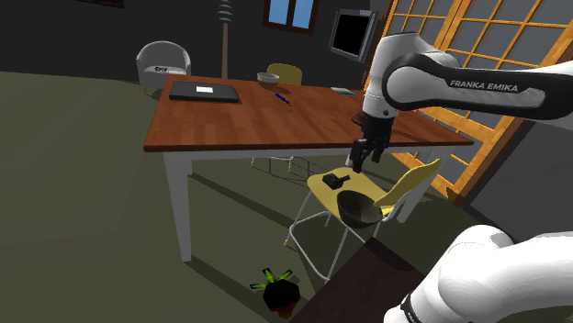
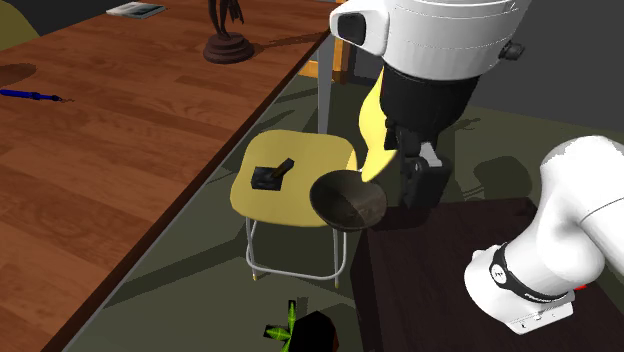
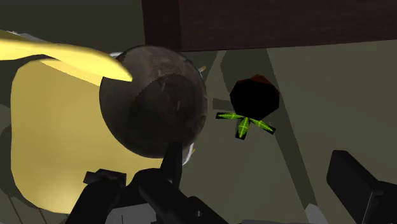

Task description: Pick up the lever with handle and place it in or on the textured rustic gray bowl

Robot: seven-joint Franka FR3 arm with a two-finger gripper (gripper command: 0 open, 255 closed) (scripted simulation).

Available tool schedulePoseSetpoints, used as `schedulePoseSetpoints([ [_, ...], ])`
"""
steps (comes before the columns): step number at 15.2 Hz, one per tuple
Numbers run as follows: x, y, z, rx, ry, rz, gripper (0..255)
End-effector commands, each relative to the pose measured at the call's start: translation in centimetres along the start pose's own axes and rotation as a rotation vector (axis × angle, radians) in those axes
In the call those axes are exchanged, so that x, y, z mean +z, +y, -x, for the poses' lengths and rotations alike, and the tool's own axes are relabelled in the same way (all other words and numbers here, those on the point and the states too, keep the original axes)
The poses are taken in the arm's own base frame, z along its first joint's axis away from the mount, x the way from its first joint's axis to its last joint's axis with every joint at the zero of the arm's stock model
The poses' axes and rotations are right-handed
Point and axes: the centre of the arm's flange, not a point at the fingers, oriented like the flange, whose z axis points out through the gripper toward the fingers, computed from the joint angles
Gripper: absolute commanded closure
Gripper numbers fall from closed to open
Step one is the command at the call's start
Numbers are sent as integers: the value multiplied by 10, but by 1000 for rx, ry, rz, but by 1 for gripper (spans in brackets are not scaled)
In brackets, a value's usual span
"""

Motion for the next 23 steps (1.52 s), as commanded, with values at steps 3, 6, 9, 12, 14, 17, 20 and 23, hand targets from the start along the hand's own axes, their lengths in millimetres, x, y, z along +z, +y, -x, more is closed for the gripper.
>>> schedulePoseSetpoints([
  [3,31,32,-27,9,9,-10,0],
  [6,53,57,-49,16,14,-18,0],
  [9,76,81,-71,23,19,-26,0],
  [12,98,106,-93,30,24,-34,0],
  [14,113,122,-108,35,28,-39,0],
  [17,136,146,-130,42,33,-47,0],
  [20,159,171,-152,49,38,-55,0],
  [23,182,195,-173,56,43,-63,0],
])
